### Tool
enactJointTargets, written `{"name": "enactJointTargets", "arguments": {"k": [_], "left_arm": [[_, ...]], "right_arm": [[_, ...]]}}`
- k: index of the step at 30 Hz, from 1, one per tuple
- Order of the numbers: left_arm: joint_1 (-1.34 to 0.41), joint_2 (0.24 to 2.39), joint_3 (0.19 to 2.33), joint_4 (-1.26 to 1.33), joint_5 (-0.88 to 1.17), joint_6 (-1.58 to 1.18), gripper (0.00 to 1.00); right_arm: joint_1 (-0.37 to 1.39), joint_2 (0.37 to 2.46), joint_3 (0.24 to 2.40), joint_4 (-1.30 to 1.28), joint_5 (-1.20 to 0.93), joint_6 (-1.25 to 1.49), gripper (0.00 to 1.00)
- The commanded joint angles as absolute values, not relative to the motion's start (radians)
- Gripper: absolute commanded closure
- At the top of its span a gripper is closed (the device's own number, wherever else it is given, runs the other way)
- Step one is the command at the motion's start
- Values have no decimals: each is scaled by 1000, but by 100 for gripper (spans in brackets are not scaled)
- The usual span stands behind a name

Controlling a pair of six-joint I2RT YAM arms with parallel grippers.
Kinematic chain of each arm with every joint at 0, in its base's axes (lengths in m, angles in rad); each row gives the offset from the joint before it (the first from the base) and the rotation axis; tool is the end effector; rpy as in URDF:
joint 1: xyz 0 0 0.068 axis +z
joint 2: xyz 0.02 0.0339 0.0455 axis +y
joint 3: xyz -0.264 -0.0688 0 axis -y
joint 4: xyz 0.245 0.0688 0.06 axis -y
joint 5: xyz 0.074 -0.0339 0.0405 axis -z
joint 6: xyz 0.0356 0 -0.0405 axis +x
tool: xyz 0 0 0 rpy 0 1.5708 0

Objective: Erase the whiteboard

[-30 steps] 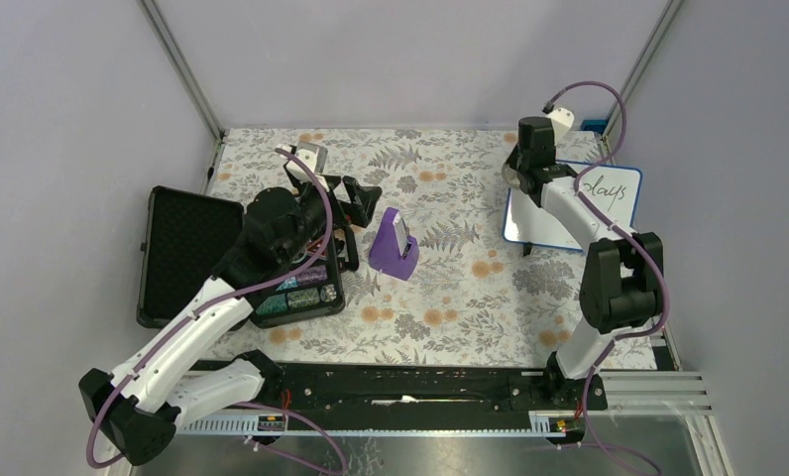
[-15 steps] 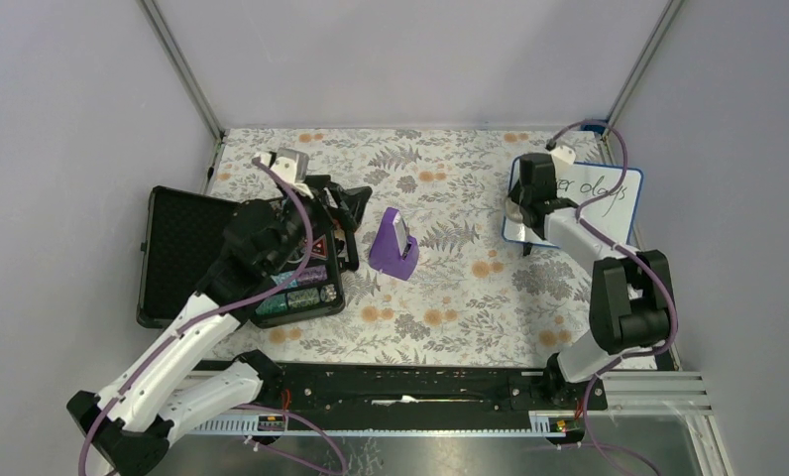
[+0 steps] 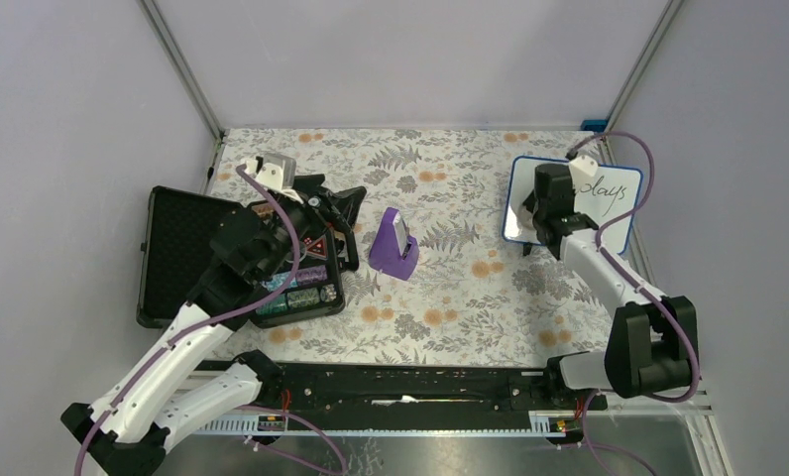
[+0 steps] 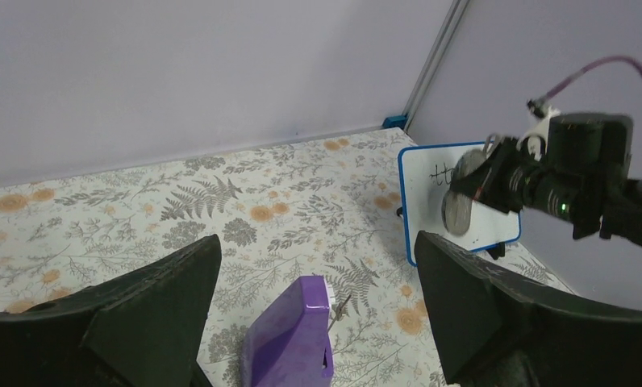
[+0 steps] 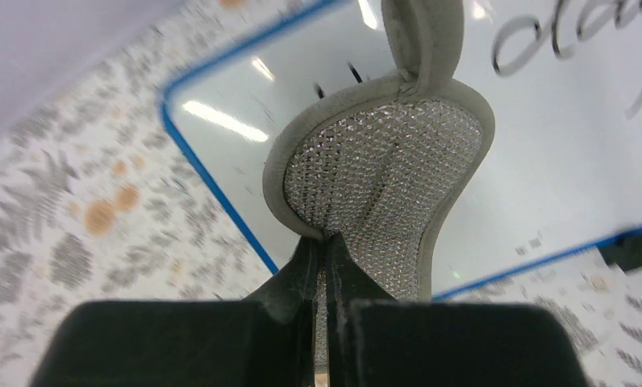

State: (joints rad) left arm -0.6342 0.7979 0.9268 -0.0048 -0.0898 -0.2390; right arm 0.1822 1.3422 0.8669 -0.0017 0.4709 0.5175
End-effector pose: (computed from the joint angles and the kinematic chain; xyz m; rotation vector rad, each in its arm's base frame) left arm 0.1465 -0.1038 0.4070 0.2164 1.4640 -0.6476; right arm 0.2974 0.0384 0.2633 0.6129 1.8959 -0.0329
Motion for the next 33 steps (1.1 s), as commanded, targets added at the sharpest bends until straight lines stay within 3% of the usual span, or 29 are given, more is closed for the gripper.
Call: {"name": "enactJointTargets", "arguments": {"k": [1, 8, 17, 28, 33], "left_arm": [[-638, 812, 920, 45, -92, -230, 1], [-638, 833, 922, 46, -86, -229, 1], [-638, 845, 925, 46, -81, -229, 1], [-638, 819, 920, 49, -71, -242, 1], [-639, 813, 919, 51, -67, -245, 1]], "right_arm": [[178, 1413, 1025, 77, 497, 514, 100], [183, 1594, 1193, 86, 396, 512, 100], [183, 1699, 1143, 45, 342, 560, 100], [180, 1505, 876, 23, 409, 612, 100], [158, 1402, 866, -42, 459, 578, 100]]}}
